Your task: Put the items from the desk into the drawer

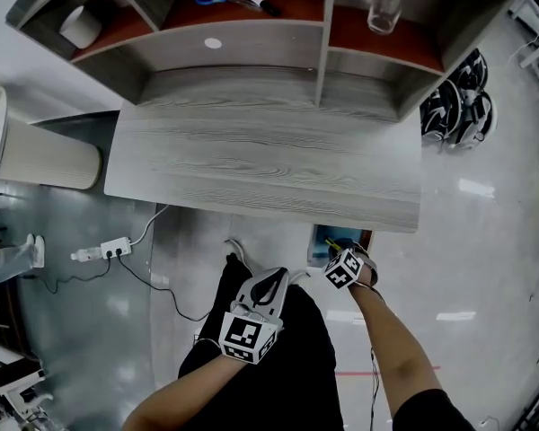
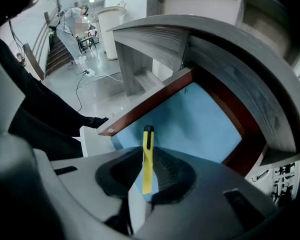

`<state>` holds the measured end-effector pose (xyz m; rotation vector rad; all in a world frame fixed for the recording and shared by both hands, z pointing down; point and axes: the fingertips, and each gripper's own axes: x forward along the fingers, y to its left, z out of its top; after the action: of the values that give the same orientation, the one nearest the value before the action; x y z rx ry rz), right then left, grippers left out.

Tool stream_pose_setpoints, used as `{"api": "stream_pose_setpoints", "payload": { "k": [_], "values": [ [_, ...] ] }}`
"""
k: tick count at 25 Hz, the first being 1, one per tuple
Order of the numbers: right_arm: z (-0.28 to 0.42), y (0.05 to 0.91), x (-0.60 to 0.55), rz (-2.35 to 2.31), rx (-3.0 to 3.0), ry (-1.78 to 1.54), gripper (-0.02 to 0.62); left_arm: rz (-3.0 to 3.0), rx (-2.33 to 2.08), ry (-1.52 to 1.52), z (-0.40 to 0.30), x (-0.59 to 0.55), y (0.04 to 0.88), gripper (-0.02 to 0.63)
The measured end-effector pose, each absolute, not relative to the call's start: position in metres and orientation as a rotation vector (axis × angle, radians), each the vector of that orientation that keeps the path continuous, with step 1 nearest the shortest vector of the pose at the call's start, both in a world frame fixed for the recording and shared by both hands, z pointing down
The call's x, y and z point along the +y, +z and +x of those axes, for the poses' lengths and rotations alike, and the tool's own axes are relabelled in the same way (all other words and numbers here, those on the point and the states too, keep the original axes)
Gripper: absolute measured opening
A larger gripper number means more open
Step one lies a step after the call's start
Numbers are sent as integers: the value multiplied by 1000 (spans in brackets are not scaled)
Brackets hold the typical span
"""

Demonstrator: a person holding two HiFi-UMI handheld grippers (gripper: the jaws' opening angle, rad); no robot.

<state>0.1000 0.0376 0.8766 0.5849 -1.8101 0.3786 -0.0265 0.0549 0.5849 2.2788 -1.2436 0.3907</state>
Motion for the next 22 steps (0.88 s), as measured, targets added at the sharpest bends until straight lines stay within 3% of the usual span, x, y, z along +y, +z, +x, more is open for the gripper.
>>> {"api": "stream_pose_setpoints", "payload": {
  "k": [9,22],
  "values": [
    [110,880,35,696,-1806,509,75,2282,-1208,360,-12,58,583,15],
    [121,784,37,827,-1925,595,86,2373,-1166,351,-6,53,542,15]
  ]
}}
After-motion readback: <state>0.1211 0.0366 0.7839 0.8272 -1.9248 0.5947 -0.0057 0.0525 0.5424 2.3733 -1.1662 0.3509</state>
